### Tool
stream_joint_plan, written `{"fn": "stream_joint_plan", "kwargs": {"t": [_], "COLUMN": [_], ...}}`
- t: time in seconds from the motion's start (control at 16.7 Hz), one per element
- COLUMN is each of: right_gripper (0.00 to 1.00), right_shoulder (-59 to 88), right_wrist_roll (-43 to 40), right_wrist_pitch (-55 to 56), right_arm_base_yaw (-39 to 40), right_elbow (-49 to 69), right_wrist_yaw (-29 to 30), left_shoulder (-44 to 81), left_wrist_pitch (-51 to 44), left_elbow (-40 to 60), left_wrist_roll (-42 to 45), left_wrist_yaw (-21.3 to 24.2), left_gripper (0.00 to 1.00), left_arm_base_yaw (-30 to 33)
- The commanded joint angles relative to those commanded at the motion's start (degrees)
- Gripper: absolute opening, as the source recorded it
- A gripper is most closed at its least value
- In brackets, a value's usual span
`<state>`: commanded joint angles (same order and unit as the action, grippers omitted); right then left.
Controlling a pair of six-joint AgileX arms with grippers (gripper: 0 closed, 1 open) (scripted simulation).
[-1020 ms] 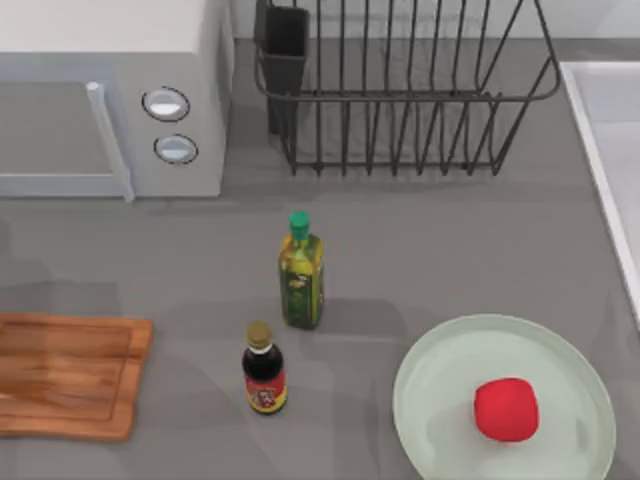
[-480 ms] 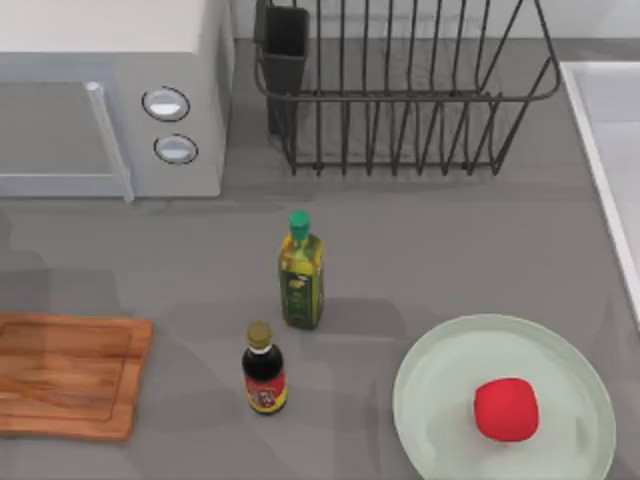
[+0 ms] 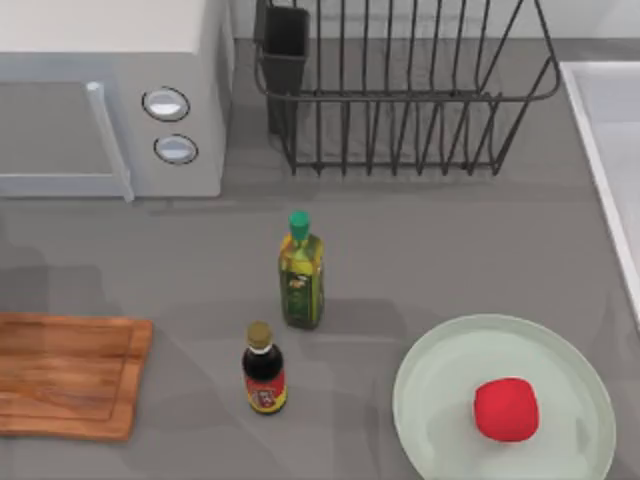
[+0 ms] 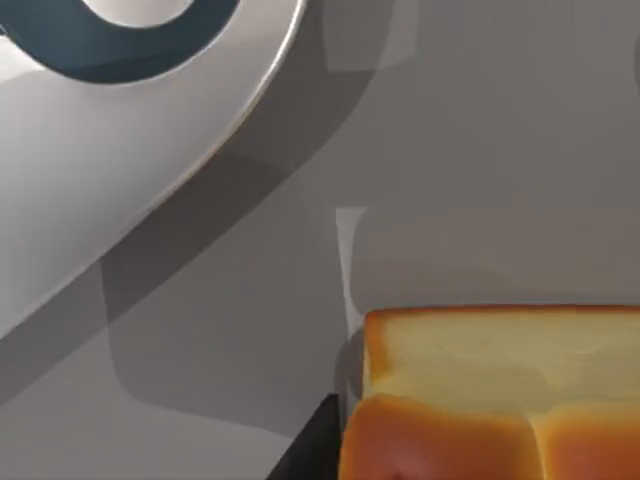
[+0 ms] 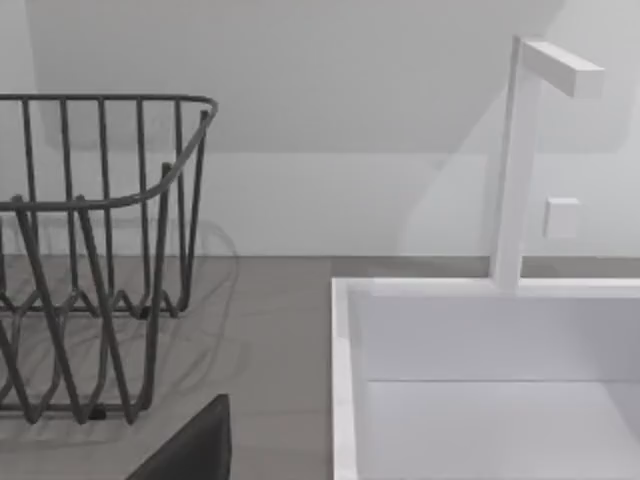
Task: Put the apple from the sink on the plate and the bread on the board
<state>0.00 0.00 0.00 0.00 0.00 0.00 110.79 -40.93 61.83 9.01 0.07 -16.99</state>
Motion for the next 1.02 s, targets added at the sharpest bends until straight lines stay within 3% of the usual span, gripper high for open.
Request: {"fn": "stream_joint_plan", "kwargs": {"t": [0.3, 1.02], "right_gripper": [1.0, 1.0], "right_shoulder": [0.0, 0.0], "right_wrist_roll": [0.0, 0.0], "right_wrist_pitch": [0.0, 0.0], "right_arm_base_yaw": [0.0, 0.0], "right_elbow": [0.0, 0.0], "right_wrist_yaw": [0.0, 0.0], "left_shoulder": [0.0, -3.57], "left_wrist_pitch": [0.0, -3.38], "left_elbow": [0.0, 0.72], "left_wrist_roll": [0.0, 0.45], "left_wrist_yaw": [0.0, -0.54], "left_gripper": [0.02, 0.0], "left_arm_base_yaw": [0.0, 1.36]}}
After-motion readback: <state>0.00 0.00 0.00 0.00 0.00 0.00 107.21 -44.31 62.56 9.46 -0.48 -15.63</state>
